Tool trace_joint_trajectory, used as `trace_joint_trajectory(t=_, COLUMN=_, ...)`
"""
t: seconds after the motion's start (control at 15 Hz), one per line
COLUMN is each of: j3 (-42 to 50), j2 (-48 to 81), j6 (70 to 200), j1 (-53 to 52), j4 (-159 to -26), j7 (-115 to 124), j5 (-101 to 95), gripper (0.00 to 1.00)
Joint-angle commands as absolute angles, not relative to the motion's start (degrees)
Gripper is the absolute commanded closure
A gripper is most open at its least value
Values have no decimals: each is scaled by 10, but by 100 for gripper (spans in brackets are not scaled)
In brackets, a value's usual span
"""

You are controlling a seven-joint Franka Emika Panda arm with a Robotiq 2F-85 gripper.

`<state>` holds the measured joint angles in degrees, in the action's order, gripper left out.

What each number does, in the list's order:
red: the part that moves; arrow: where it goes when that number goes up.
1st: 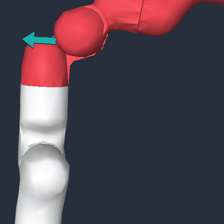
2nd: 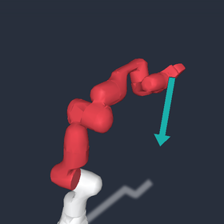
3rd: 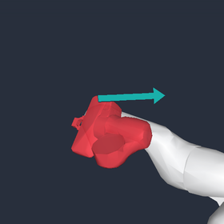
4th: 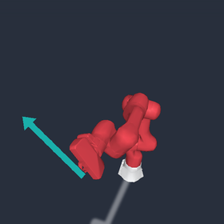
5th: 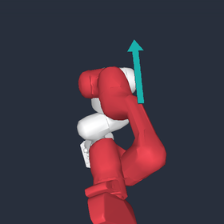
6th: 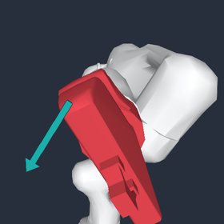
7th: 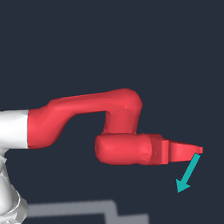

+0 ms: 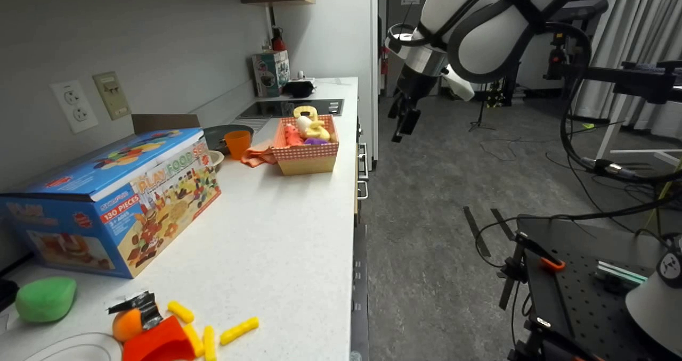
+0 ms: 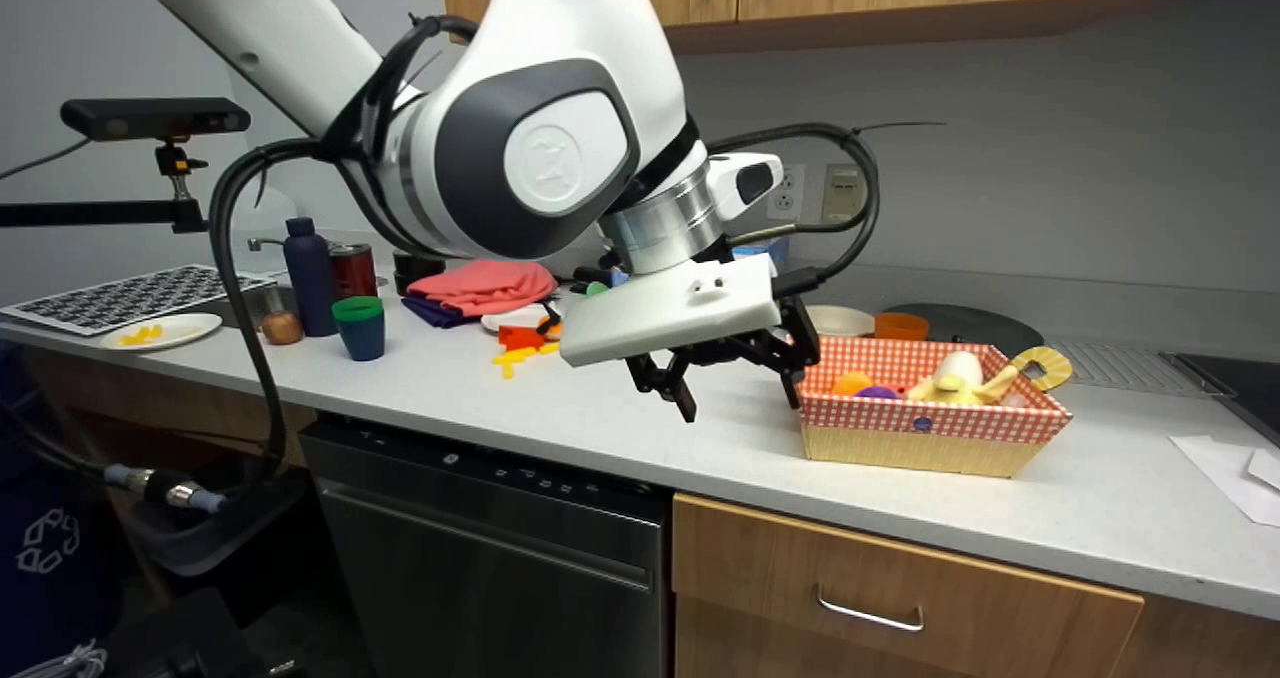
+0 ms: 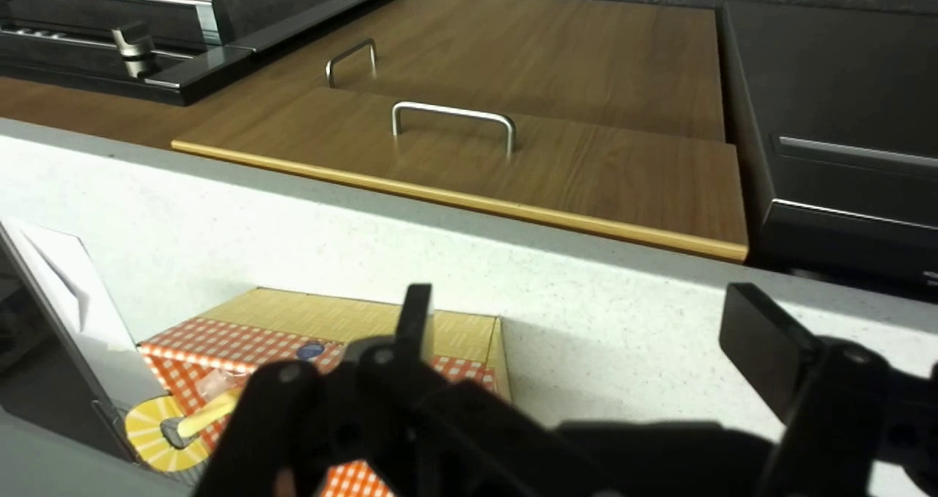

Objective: Open the drawer, put the stuffed pineapple in the drawer, then close it

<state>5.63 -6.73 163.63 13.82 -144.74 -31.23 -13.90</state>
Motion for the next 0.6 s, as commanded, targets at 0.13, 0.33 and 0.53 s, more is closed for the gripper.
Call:
trace_joint_trajectory(t=0.13, j3=81, j2=-83, j6=1641, j1=116, j4=-1466, j7=-299, j5=-152, gripper=0)
trace_joint_trajectory(t=0.33, j3=83, j2=-78, j6=1641, j1=114, j4=-1464, j7=-299, j5=-151, gripper=0)
trace_joint_trajectory(t=0.53, j3=83, j2=-78, j6=1641, j1=113, j4=-1464, j7=-299, j5=-151, gripper=0)
